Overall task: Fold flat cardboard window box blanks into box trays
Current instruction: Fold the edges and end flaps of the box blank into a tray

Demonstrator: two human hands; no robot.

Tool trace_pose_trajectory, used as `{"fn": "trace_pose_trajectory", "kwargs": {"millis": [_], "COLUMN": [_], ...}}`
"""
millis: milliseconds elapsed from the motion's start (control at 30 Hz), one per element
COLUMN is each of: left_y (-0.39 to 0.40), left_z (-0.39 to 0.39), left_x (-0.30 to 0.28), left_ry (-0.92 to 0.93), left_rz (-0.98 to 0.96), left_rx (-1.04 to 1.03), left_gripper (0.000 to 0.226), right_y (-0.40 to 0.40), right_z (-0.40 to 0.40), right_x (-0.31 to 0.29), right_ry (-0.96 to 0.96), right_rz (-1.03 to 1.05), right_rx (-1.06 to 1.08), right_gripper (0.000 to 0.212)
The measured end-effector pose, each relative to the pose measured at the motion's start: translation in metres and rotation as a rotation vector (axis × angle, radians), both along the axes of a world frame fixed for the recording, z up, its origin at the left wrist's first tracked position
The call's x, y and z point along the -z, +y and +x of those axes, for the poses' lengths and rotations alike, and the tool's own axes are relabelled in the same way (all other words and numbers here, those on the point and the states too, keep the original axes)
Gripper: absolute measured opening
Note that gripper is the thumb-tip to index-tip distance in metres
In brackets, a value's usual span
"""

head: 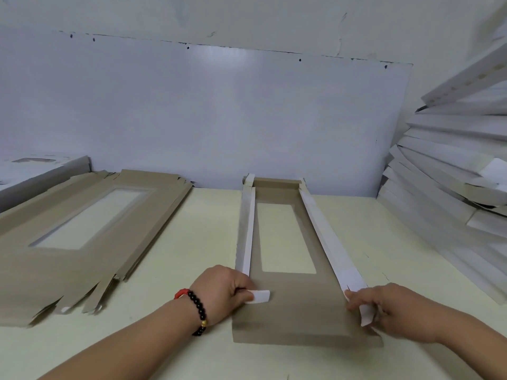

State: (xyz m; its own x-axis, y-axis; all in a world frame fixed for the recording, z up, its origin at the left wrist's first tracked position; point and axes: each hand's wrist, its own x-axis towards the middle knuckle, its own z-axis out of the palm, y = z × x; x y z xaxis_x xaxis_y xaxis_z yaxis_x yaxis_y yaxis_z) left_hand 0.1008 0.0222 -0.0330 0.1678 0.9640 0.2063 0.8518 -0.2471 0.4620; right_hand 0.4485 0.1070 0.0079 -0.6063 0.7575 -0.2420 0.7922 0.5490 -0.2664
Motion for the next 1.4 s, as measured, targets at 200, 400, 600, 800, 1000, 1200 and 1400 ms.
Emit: {"fn": "trace_pose_trajectory", "kwargs": {"millis": [200,400,600,800,1000,1200,1400], "left_y": [0.002,0.000,-0.004,-0.009,-0.013,-0.021,-0.032], "left_z": [0.001,0.003,0.003,0.006,0.002,0.008,0.006], "left_x": [0.000,0.005,0.007,0.013,0.014,0.008,0.000], "left_ry": [0.077,0.048,0.100,0.199,0.114,0.000,0.033], "left_rz": [0.037,0.050,0.100,0.182,0.161,0.205,0.312], "left_rx": [0.012,-0.011,0.061,0.107,0.047,-0.027,0.112], "left_gripper": [0.016,0.018,0.021,0.014,0.020,0.015,0.030], "right_y": [0.017,0.021,0.013,0.011,0.000,-0.011,-0.014], "right_z": [-0.006,-0.025,-0.022,-0.012,-0.004,-0.005,0.001], "right_x": [-0.004,0.004,0.017,0.030,0.034,0.033,0.036], "right_ry": [-0.032,-0.011,0.165,-0.023,0.145,0.291,0.197], "right_rz": [0.092,0.269,0.318,0.278,0.368,0.437,0.713], "right_rx": [-0.104,-0.205,-0.223,-0.153,-0.147,-0.085,-0.218], "right_gripper": [0.022,0.047,0.065,0.052,0.018,0.023,0.083]}}
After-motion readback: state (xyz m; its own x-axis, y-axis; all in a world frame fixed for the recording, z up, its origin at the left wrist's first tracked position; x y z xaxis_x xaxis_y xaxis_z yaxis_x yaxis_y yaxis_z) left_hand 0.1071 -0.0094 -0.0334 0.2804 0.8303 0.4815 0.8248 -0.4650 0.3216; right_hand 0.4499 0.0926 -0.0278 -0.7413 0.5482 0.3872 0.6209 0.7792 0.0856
